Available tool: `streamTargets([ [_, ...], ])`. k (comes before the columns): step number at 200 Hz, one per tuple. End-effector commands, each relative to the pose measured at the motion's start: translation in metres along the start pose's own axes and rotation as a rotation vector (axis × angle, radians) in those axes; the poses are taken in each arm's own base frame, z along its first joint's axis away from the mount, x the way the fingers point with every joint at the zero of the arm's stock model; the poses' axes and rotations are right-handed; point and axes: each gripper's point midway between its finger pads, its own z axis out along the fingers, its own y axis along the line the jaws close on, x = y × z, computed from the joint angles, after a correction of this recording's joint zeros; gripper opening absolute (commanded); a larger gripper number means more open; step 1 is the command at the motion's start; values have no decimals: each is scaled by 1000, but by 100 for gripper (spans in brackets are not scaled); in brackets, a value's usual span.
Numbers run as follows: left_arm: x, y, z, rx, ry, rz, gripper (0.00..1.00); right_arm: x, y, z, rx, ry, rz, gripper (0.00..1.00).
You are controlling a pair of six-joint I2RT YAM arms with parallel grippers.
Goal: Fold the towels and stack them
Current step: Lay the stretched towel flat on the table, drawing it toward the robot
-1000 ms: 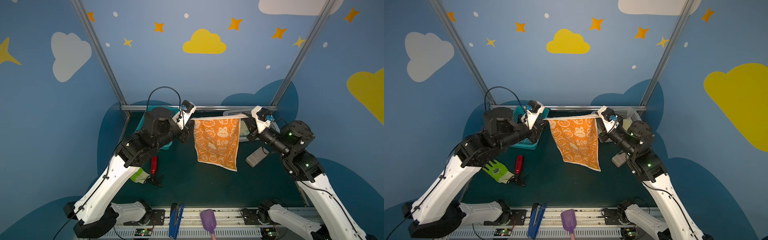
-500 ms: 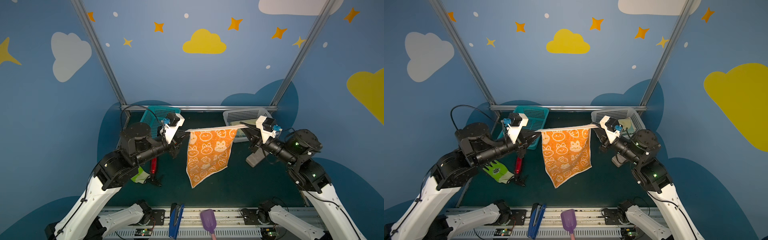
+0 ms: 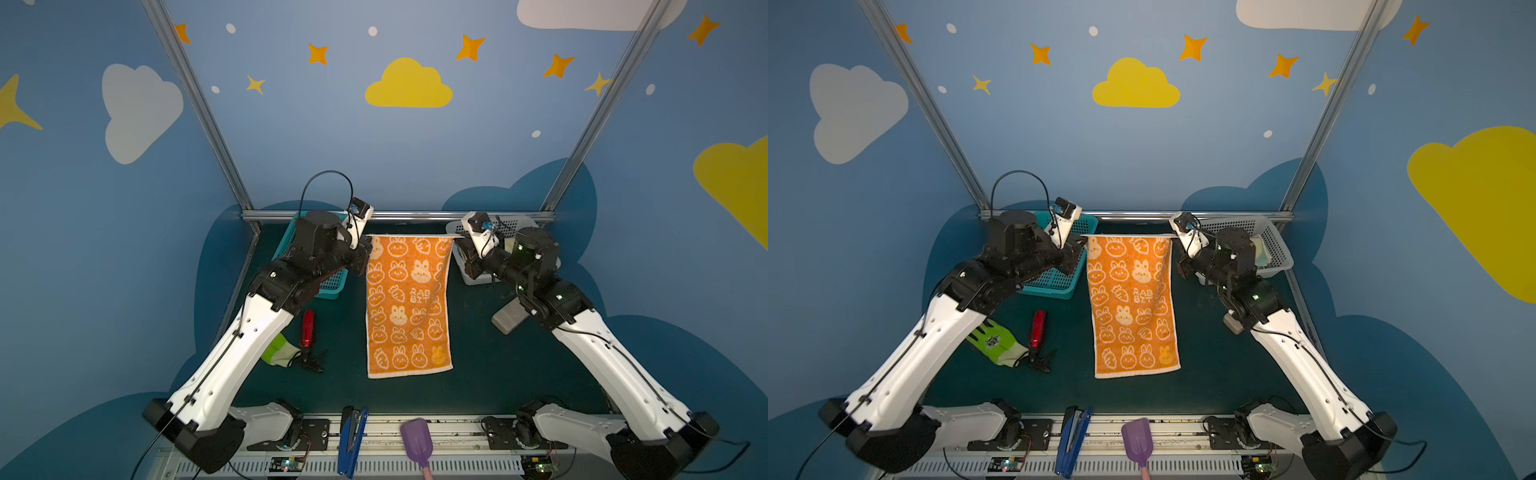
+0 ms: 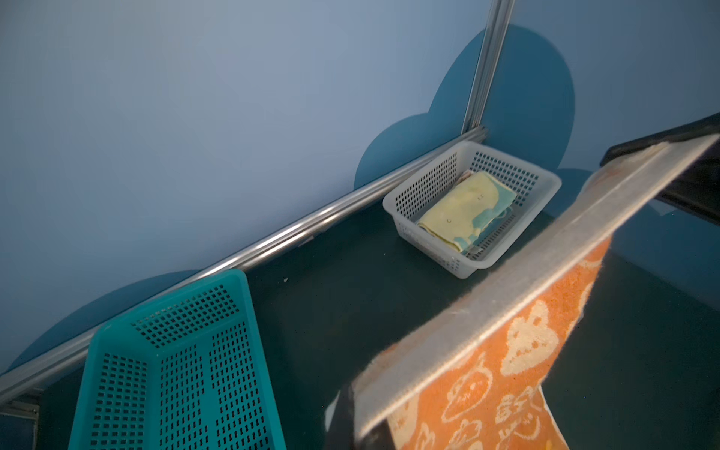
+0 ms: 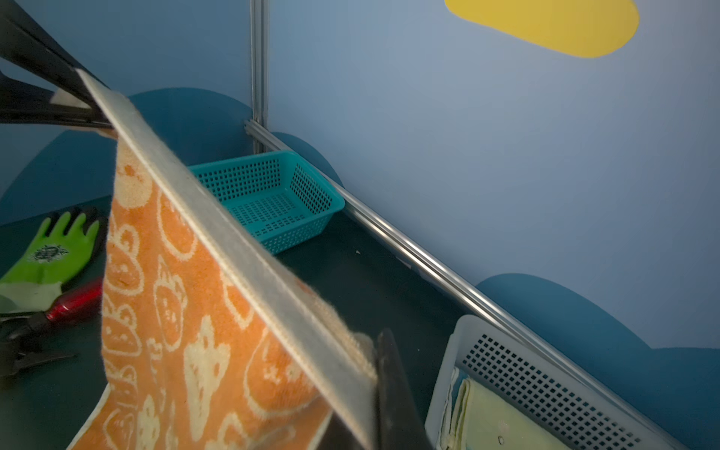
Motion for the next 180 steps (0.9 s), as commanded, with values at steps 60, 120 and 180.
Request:
streamTargets([
  [60,59,74,126,-151,245,-90,4,101,-62,96,151,229,43,0],
  [120,94,82,182,-173,432,-92,4,148,-74,146,110,304,78,0],
  [180,117,74,179,-234,479,-68,4,165,-58,127,58,366,118,0],
])
